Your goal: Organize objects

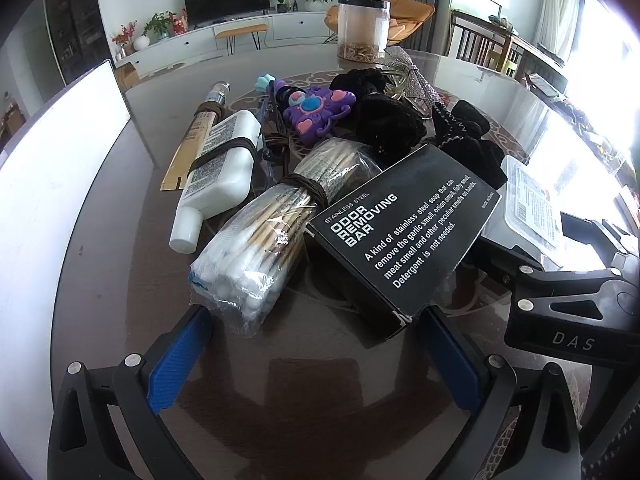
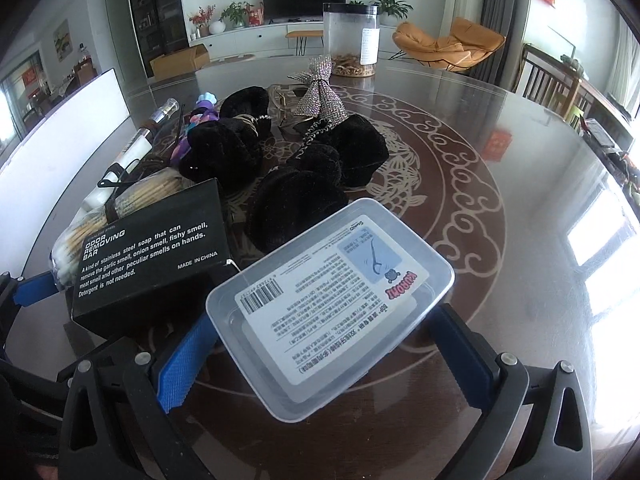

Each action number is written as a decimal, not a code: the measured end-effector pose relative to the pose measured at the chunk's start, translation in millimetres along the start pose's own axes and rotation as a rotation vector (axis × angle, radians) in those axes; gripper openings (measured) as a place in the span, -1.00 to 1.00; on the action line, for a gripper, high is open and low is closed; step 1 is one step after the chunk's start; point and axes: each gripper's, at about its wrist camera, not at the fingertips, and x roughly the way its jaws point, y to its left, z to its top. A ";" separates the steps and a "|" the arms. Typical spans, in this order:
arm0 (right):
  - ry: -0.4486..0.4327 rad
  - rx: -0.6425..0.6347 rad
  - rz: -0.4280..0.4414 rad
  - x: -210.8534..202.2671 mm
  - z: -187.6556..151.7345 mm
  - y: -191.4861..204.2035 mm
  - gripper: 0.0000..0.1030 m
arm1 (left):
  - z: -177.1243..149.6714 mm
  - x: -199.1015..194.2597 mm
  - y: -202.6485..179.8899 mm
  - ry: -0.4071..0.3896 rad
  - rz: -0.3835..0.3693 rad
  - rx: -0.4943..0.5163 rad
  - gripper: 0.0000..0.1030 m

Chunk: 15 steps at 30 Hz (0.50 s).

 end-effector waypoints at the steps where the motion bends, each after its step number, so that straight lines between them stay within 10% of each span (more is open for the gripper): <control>1: 0.000 -0.001 0.001 -0.9 -0.4 -2.0 1.00 | 0.4 -1.3 -0.3 -0.002 0.004 0.002 1.00; 15: 0.003 -0.003 0.005 -4.3 -2.6 -7.8 1.00 | -2.8 -1.7 1.4 0.020 -0.053 -0.015 1.00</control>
